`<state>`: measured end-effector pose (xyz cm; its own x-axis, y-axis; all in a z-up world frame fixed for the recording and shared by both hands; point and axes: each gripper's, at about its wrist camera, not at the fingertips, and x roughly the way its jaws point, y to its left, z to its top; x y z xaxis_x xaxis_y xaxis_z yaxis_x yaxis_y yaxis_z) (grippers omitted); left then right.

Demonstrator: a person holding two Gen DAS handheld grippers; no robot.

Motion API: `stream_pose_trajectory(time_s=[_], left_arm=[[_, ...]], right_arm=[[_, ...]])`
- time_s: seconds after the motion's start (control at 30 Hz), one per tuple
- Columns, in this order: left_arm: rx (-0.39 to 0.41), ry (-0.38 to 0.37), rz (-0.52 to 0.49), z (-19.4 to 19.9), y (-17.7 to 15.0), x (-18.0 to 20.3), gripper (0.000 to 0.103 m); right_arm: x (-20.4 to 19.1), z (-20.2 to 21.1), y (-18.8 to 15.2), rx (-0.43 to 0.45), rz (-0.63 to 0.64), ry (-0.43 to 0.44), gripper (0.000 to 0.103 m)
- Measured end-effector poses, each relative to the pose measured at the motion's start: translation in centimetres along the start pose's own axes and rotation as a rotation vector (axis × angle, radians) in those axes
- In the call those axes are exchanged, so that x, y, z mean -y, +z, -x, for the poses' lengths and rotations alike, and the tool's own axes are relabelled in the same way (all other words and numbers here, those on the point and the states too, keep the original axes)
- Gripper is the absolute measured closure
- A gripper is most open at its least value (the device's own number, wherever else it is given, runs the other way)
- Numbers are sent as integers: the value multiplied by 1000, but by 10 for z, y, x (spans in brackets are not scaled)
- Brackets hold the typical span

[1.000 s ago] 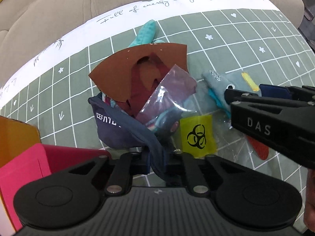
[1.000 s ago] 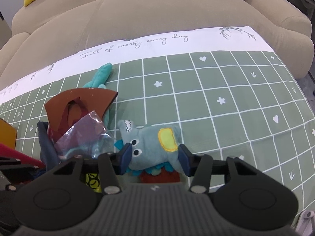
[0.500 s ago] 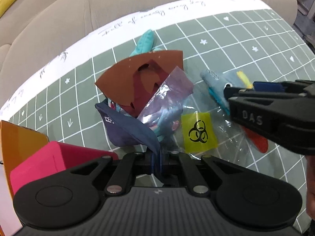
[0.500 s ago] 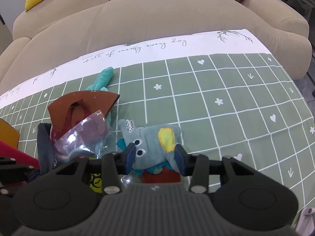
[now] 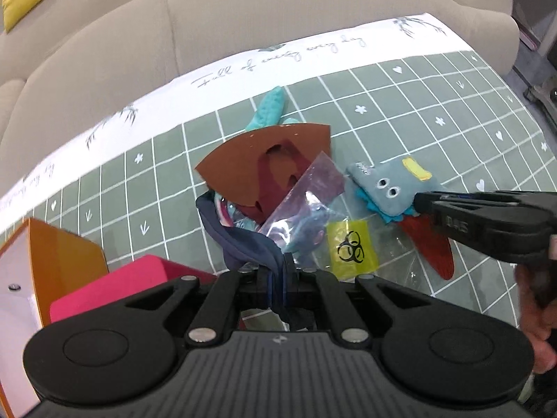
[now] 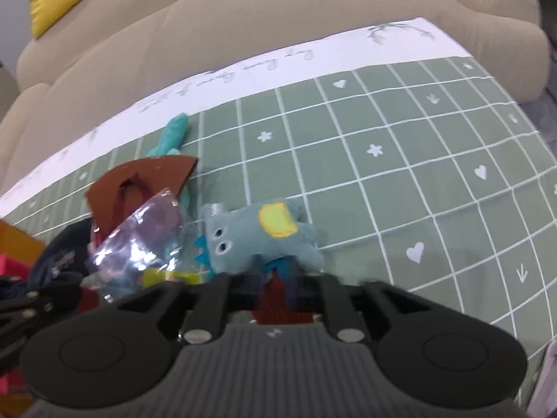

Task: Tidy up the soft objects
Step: 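Lift the plush toy and navy cap off the mat with both grippers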

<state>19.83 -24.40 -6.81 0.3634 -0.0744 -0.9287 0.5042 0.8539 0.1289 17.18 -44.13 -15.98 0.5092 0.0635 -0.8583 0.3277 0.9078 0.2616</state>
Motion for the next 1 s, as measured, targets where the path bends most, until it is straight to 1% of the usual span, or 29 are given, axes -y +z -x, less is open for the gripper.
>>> stream_pose_trajectory(time_s=[0.03,0.07,0.1,0.17,0.23,0.37,0.43,0.47,0.5,0.6,0.67,0.73,1.0], left_arm=[[-6,-5,7,-1,-1,-2,98],[-11,-11,12,-3,-2,-3,98],[-17,-20,21,-5,-3,-4,98],[-26,-34,33,-6,-5,-5,98],[-27,-38,32,-8,-6,-5,98],[-36,-49,30,-10,-7,-4,98],[-38,-50,32,-12,-8,-5,98],[-40,-52,32,-13,-8,-5,98],[-43,-55,31,-14,-8,-5,98],[-43,-59,24,-14,-8,-4,98],[-41,-61,29,-13,-8,-6,98],[-37,-62,35,-12,-7,-7,98],[-9,-72,46,1,-6,-10,98]], right_arm=[[-1,2,0,-9,30,21,46],[-2,3,-1,-11,49,24,41],[-4,3,-2,-13,64,11,40],[-8,0,-2,-15,74,-10,40],[-10,-6,-2,-5,93,-53,40],[-21,-23,-10,-49,176,-103,39],[-30,-30,-16,-24,249,-166,33],[-32,-31,-17,-3,266,-170,34],[-30,-32,-17,1,247,-158,36],[-26,-27,-14,22,240,-179,76],[-21,-26,-12,24,218,-169,78],[-19,-25,-13,27,221,-167,80],[-19,-16,-12,45,187,-168,81]])
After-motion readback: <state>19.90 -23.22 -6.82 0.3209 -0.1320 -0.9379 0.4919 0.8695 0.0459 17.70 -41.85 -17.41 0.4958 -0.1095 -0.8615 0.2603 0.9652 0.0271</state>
